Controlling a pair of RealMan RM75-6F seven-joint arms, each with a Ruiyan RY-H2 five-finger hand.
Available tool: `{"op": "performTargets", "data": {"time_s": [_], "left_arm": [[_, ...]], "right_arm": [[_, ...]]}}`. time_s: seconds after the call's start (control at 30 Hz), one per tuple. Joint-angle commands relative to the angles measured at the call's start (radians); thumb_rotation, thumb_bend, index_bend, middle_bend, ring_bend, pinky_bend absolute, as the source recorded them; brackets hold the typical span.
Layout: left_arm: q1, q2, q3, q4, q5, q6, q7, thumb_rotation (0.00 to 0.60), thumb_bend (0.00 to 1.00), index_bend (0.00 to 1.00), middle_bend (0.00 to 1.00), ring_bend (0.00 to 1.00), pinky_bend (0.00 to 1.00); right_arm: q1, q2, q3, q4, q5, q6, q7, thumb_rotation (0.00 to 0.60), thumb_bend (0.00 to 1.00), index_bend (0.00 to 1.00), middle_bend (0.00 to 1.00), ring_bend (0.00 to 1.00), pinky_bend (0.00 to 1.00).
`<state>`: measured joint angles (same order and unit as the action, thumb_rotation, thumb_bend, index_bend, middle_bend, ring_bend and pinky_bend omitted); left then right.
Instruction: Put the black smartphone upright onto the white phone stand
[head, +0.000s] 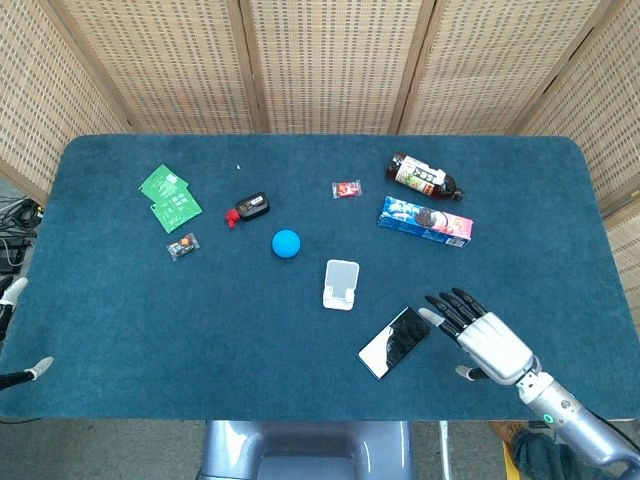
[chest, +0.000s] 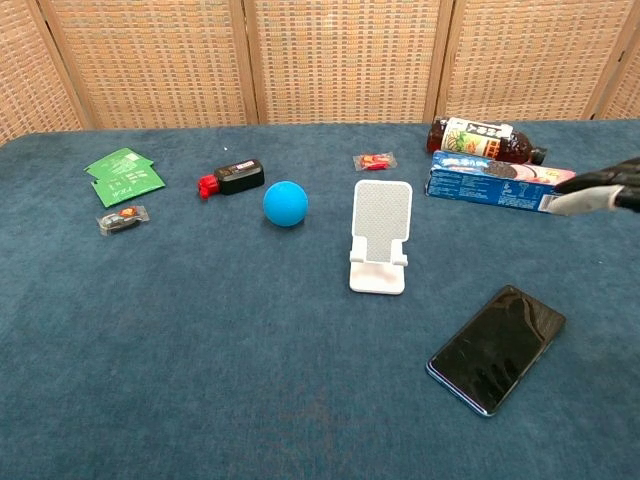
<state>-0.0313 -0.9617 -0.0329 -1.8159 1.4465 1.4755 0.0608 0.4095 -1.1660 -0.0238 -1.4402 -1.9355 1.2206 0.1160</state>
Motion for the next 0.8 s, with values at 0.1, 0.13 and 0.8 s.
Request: {"op": "performTargets", "data": {"time_s": [0.1,0.13,0.8], "left_arm": [[-0.021,-0.016,-0.013,-0.006,-0.044,-0.034,0.040,0.600,0.00,0.00,0.00,0.00,0.00],[-0.023,-0.018,-0.014,-0.006,-0.049,-0.037,0.044,0.600,0.00,0.00,0.00,0.00,0.00],[-0.044,-0.027,-0.023,-0.011,-0.094,-0.067,0.080,0.600,0.00,0.00,0.00,0.00,0.00]], "right_arm": [[0.073,-0.079,-0.013,0.077,-0.027,-0.077,0.010,0.600,0.00,0.12,0.16,0.13,0.08],[0.082,-0.093,-0.011,0.088,-0.027,-0.083,0.007,0.600,0.00,0.13,0.18,0.14,0.12],[0.217,-0.231,-0.041,0.143,0.020,-0.277,-0.076,0.600,0.00,0.15,0.19,0.15,0.15]]}}
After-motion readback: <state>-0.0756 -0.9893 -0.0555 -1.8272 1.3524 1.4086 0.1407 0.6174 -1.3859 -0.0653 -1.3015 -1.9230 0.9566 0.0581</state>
